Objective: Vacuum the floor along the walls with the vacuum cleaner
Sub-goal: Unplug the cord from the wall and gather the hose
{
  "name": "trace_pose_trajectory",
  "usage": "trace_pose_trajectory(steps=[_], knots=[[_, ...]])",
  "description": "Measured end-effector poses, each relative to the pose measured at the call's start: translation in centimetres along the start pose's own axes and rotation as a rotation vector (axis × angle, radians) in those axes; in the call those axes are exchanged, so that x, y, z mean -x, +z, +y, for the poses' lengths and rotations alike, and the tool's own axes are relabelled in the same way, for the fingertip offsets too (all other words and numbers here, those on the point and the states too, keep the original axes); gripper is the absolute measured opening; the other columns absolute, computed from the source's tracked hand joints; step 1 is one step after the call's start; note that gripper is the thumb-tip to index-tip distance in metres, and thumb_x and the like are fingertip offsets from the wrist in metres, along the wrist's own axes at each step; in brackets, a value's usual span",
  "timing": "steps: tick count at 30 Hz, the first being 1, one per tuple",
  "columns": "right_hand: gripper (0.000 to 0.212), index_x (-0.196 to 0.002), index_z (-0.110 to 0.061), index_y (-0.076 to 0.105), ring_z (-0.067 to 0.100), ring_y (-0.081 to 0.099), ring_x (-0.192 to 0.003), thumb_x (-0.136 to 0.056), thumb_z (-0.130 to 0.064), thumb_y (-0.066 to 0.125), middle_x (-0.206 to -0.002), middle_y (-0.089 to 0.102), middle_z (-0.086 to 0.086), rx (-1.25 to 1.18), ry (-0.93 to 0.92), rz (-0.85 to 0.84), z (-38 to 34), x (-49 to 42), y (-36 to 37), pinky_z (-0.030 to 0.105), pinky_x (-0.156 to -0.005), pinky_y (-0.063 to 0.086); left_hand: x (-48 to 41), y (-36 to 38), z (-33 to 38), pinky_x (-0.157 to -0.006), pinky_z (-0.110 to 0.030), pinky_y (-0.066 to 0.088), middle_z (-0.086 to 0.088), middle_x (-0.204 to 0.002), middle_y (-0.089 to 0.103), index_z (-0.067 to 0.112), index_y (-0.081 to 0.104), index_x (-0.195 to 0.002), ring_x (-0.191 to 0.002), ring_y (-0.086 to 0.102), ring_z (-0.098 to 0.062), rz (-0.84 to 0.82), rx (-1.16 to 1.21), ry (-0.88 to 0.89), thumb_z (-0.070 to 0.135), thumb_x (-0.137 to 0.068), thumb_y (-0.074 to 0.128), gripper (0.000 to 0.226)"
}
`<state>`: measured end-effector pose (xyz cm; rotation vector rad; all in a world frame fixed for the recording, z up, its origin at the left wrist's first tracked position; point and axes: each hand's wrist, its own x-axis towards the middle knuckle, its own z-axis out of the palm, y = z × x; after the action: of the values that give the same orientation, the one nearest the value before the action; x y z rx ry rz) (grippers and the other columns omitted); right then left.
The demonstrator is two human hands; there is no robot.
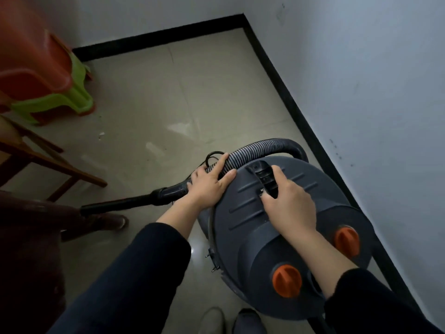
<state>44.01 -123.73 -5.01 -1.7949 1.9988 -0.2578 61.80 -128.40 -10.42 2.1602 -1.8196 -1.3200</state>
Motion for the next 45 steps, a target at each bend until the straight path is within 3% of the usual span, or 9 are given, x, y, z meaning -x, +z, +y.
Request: trace_pose_trajectory(steps=[4,10,16,21,24,30,33,37,45], knots=[[0.057,-0.144,-0.031,0.038,0.024,0.061,-0.09,-0.09,-0.03,0.057,-0.089,0.061,-0.004,-0.053,0.098,0.076,4.5,5.2,-0.5,0.029,-0.067,0.035,2.6,4.6,2.3,-0.117,-0.054,0.018,-0.023,-0.151,0.024,0.059,0.005,-0.148,-0.141,0.019,-0.039,-0.065,-0.014,0.062,0.067,-0.095,0.029,0.058],[0.059,-0.144,-0.034,0.039,0.019,0.062,-0.09,-0.089,-0.03,0.06,-0.088,0.064,-0.008,-0.081,0.168,0.09,10.0,13.5,-1.4,0.027,-0.068,0.036,8.1,12.1,2.6,-0.106,-0.049,0.04,-0.023,-0.128,0.047,0.064,0.008,-0.144,-0.122,0.047,-0.041,-0.111,0.041,0.158,0.08,-0.084,0.03,0.066],[0.057,-0.142,-0.04,0.038,0.02,0.063,-0.089,-0.088,-0.035,0.059,-0.097,0.068,-0.007,-0.035,0.192,0.074,15.9,22.7,-2.3,0.027,-0.066,0.035,16.0,19.5,3.0,-0.109,-0.049,0.038,-0.022,-0.129,0.043,0.063,0.001,-0.143,-0.12,0.048,-0.039,-0.212,0.119,0.138,0.074,-0.088,0.035,0.066],[0.058,-0.142,-0.042,0.038,0.021,0.063,-0.093,-0.088,-0.035,0.059,-0.103,0.068,-0.008,-0.015,0.21,0.08,21.4,31.4,-3.3,0.029,-0.068,0.039,22.5,27.0,3.5,-0.097,-0.054,0.047,-0.024,-0.115,0.054,0.074,-0.003,-0.132,-0.102,0.058,-0.041,-0.224,0.084,0.15,0.09,-0.07,0.028,0.071],[0.06,-0.142,-0.041,0.039,0.022,0.063,-0.092,-0.087,-0.034,0.06,-0.101,0.068,-0.006,-0.007,0.218,0.085,25.0,36.8,-3.8,0.029,-0.069,0.041,26.9,31.7,4.4,-0.098,-0.056,0.046,-0.025,-0.116,0.055,0.078,-0.003,-0.126,-0.105,0.057,-0.043,-0.227,0.078,0.147,0.1,-0.058,0.025,0.077],[0.061,-0.143,-0.042,0.037,0.021,0.063,-0.096,-0.087,-0.035,0.062,-0.109,0.067,-0.008,-0.045,0.305,0.069,32.3,48.8,-4.7,0.032,-0.077,0.049,36.5,40.7,6.7,-0.109,-0.055,0.034,-0.026,-0.136,0.045,0.076,-0.012,-0.126,-0.126,0.044,-0.043,-0.319,-0.01,0.156,0.092,-0.066,0.026,0.072],[0.061,-0.143,-0.043,0.036,0.02,0.063,-0.099,-0.088,-0.034,0.062,-0.112,0.066,-0.009,-0.072,0.363,0.043,35.9,54.9,-5.0,0.031,-0.08,0.048,41.4,45.4,7.4,-0.111,-0.055,0.032,-0.032,-0.14,0.039,0.066,-0.014,-0.139,-0.128,0.041,-0.046,-0.365,-0.08,0.136,0.076,-0.088,0.032,0.07],[0.06,-0.142,-0.045,0.038,0.017,0.064,-0.095,-0.088,-0.035,0.062,-0.103,0.067,-0.009,-0.082,0.418,0.046,40.2,62.5,-5.2,0.026,-0.074,0.041,47.7,50.9,8.3,-0.113,-0.055,0.03,-0.033,-0.15,0.027,0.056,-0.016,-0.146,-0.135,0.035,-0.046,-0.426,-0.129,0.135,0.067,-0.094,0.03,0.071],[0.061,-0.142,-0.044,0.042,0.015,0.064,-0.098,-0.085,-0.036,0.064,-0.108,0.07,-0.01,-0.075,0.495,0.097,47.5,76.6,-5.1,0.027,-0.08,0.045,58.5,60.8,9.1,-0.109,-0.053,0.034,-0.035,-0.143,0.037,0.045,-0.02,-0.149,-0.129,0.042,-0.046,-0.482,-0.289,0.203,0.064,-0.096,0.026,0.073]])
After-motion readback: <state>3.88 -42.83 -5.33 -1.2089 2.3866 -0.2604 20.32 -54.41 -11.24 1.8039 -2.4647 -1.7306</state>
